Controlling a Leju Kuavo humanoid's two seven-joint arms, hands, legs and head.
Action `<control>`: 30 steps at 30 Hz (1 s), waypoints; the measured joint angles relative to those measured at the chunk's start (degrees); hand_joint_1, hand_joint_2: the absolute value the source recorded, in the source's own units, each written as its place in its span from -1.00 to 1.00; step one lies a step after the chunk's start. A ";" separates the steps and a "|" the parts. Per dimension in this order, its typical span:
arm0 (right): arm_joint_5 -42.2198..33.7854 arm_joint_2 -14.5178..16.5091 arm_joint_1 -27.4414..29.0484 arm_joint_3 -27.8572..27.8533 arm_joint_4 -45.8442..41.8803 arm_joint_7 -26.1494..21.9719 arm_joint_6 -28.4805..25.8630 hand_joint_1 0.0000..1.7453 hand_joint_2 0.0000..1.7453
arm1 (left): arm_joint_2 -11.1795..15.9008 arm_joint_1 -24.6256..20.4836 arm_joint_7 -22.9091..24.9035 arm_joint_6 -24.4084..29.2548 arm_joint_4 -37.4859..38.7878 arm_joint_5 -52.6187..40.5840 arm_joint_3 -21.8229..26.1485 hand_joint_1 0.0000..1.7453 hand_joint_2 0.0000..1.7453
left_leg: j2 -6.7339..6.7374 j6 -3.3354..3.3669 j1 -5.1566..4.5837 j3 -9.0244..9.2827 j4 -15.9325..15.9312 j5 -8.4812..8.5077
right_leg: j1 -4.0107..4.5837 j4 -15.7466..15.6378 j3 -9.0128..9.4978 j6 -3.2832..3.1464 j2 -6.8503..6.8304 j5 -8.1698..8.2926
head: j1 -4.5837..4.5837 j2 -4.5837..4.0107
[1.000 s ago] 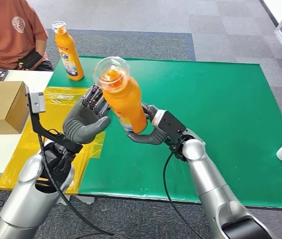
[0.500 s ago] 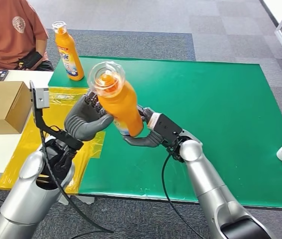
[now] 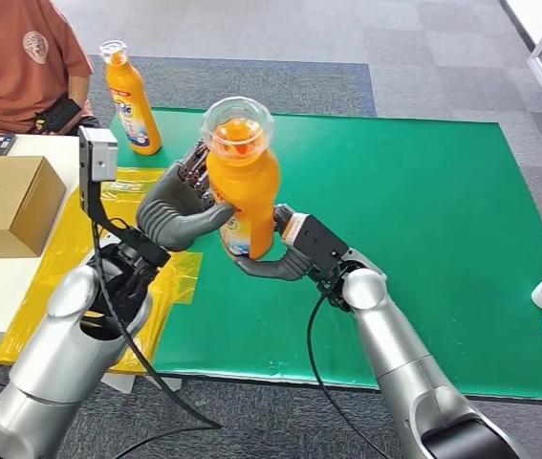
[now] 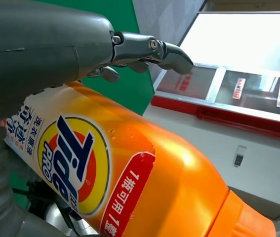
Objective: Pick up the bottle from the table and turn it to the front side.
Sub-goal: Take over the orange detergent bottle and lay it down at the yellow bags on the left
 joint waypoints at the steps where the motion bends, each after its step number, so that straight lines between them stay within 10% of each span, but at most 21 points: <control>1: -0.10 0.07 -0.04 0.03 0.09 0.04 0.05 1.00 1.00 | -0.09 -0.40 0.07 0.08 0.46 -0.02 -0.06 -1.00 1.00 | 0.00 0.00 0.00 0.00 0.00 0.00 | 0.00 0.00 0.00 0.00 0.00 0.00 | 0.00 0.00; 30: -1.49 1.04 -0.26 0.63 2.50 -0.30 0.21 1.00 1.00 | -0.74 -4.56 2.30 -3.27 4.85 2.24 -2.73 -1.00 1.00 | -0.01 0.01 0.00 -0.02 0.00 0.03 | 0.00 0.00 -0.01 0.03 0.00 0.03 | 0.01 0.00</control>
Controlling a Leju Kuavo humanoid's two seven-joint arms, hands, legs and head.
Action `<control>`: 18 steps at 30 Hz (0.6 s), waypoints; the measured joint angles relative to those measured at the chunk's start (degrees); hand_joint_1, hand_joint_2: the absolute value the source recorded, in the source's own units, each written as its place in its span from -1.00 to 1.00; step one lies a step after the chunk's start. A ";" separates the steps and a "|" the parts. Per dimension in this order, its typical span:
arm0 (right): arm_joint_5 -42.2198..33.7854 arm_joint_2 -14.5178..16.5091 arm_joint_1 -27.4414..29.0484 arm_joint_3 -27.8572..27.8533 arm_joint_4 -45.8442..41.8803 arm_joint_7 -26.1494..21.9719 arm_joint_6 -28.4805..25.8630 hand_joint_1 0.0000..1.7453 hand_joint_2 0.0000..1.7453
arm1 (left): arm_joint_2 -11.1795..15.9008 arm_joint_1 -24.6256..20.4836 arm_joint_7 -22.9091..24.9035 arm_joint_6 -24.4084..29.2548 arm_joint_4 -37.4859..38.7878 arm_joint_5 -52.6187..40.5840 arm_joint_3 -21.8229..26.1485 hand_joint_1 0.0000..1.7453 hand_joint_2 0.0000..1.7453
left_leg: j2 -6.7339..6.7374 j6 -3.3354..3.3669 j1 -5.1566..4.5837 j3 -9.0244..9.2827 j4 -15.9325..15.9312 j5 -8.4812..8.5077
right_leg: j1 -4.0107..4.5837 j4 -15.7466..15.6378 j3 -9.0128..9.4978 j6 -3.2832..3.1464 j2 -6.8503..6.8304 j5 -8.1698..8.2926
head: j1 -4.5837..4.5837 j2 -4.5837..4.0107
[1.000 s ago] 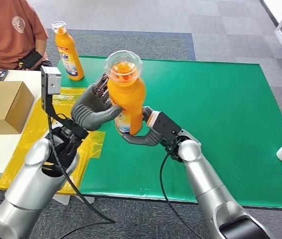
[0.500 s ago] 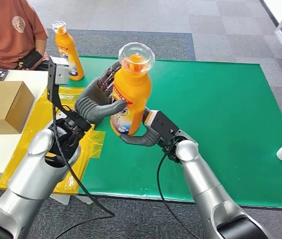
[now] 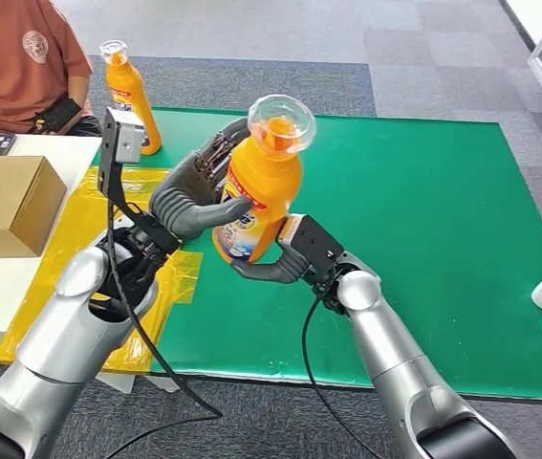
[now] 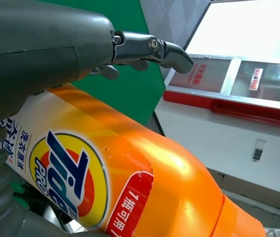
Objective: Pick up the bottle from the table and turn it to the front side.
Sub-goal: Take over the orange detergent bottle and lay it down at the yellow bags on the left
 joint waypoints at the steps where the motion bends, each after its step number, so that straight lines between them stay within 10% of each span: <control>1: -0.01 0.00 0.00 0.04 0.04 0.00 0.00 1.00 1.00 | 0.03 -0.01 0.00 0.03 0.00 0.04 -0.07 -1.00 1.00 | 0.00 0.00 0.00 0.00 0.00 0.00 | 0.00 0.00 0.00 0.00 0.00 0.00 | 0.00 0.00; 18: 0.00 -0.07 0.03 0.55 0.88 0.00 -0.27 1.00 1.00 | 0.99 0.03 -0.26 0.07 -0.03 0.60 -1.25 -1.00 1.00 | 0.00 0.00 0.00 0.00 0.00 0.00 | 0.00 0.00 0.01 0.00 0.00 0.00 | -0.01 0.00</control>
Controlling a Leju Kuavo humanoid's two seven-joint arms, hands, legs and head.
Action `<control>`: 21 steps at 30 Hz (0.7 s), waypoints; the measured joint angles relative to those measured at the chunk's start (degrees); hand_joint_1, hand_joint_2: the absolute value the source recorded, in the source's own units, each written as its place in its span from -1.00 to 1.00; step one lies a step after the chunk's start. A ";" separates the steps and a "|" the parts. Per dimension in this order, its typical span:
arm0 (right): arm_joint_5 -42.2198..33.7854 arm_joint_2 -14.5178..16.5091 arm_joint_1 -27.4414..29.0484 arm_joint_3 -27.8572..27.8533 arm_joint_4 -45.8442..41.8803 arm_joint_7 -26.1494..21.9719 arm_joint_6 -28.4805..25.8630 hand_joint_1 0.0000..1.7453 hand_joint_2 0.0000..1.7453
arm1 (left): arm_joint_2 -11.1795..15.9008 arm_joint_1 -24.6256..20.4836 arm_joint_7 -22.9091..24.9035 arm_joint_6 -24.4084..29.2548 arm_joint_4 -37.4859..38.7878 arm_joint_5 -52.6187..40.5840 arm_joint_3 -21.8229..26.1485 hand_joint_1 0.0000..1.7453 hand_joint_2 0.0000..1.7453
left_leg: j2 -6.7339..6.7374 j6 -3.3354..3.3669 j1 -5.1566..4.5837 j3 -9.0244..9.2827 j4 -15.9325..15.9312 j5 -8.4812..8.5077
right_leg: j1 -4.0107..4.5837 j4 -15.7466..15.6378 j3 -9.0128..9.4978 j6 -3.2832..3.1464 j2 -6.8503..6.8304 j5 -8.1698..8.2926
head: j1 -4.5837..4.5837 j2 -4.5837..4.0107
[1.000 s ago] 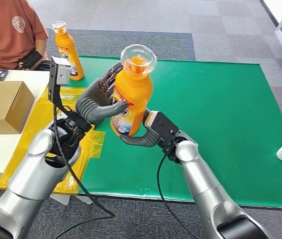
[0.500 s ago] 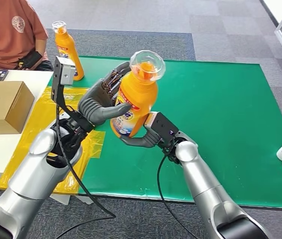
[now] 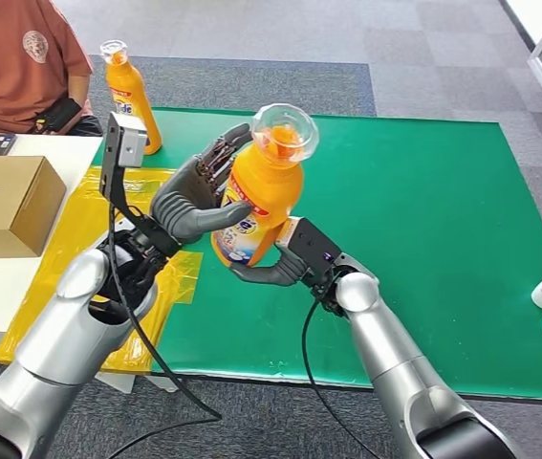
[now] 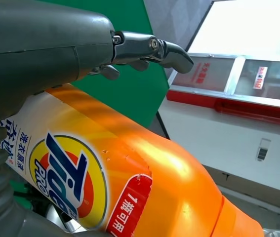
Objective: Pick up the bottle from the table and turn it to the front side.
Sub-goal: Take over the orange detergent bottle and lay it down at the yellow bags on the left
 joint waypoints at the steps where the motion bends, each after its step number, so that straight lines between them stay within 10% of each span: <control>1: -0.03 0.00 0.00 0.02 0.10 0.00 -0.04 1.00 1.00 | 0.08 0.02 -0.04 -0.03 -0.01 0.07 -0.07 -1.00 1.00 | 0.00 0.00 0.00 0.00 0.00 0.00 | 0.00 0.00 0.00 0.00 0.00 0.00 | 0.00 0.00; 21: -0.14 -0.44 -0.17 -0.49 2.83 -0.07 -1.51 1.00 1.00 | 2.18 3.19 -1.19 -0.64 -2.77 -0.07 -1.65 -1.00 1.00 | 0.00 0.00 0.00 0.00 0.00 0.00 | 0.00 0.00 0.00 0.00 0.00 0.00 | 0.00 0.00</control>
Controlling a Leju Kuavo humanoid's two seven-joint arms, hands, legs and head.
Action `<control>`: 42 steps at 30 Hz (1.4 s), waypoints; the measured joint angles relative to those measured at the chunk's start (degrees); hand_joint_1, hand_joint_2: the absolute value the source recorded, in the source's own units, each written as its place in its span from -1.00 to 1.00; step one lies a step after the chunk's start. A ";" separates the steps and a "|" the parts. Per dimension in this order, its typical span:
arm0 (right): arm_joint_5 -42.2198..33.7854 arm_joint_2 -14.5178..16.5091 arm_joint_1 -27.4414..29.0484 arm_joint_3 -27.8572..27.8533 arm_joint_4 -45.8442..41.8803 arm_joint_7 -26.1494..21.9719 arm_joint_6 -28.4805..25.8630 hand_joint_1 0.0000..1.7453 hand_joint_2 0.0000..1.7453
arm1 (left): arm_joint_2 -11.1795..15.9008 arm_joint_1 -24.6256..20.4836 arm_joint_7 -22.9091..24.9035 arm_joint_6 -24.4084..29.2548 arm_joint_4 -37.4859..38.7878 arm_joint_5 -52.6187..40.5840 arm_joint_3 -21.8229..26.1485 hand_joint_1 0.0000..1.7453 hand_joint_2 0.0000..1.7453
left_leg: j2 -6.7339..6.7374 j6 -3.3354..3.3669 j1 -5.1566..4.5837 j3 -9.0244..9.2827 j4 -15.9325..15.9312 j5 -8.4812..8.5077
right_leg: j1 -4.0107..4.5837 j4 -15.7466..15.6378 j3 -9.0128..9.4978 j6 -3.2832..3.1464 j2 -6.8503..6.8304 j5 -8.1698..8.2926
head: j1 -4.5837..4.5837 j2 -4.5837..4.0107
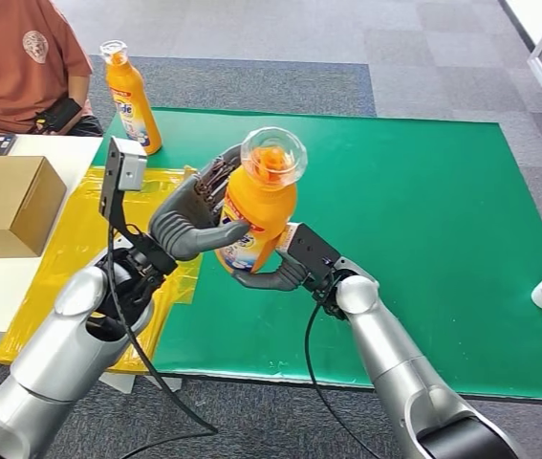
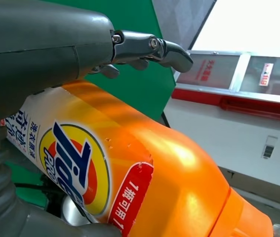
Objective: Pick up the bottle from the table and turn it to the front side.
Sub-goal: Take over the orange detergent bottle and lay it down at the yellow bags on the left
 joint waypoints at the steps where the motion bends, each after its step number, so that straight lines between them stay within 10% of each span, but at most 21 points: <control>1: 0.04 0.00 -0.01 -0.02 0.06 0.00 -0.05 1.00 1.00 | 0.01 0.02 0.00 0.02 -0.01 -0.13 -0.04 -1.00 1.00 | 0.00 0.00 0.00 0.00 0.00 0.00 | 0.00 0.00 0.00 0.00 0.00 0.00 | 0.00 0.00; 33: 8.62 0.60 -0.36 -0.46 0.41 -1.28 -4.54 1.00 1.00 | -0.18 0.44 0.91 0.88 -0.65 -2.26 -0.96 -0.96 1.00 | 0.00 0.00 0.00 0.00 0.00 0.00 | 0.00 0.00 0.00 0.00 0.00 0.00 | 0.01 0.00; 36: 9.07 0.70 -0.42 -0.48 0.37 -1.47 -4.70 1.00 1.00 | -0.32 0.27 1.05 0.94 -0.65 -2.45 -1.08 -0.49 1.00 | 0.00 0.00 0.00 0.00 0.00 0.00 | 0.00 0.00 0.00 0.00 0.00 0.00 | 0.00 0.00; 40: 9.43 0.83 -0.57 -0.49 0.29 -1.54 -4.87 1.00 1.00 | -0.39 -0.18 1.07 1.02 -0.65 -2.72 -1.45 1.00 1.00 | 0.00 0.00 0.00 0.00 0.00 0.00 | 0.00 0.00 0.00 0.00 0.00 0.00 | 0.00 0.00; 42: 9.51 0.84 -0.57 -0.50 0.28 -1.55 -4.96 1.00 1.00 | -0.39 -0.29 1.07 1.03 -0.65 -2.84 -1.47 1.00 1.00 | 0.00 0.00 0.00 0.00 0.00 0.00 | 0.00 0.00 0.00 0.00 0.00 0.00 | 0.00 0.00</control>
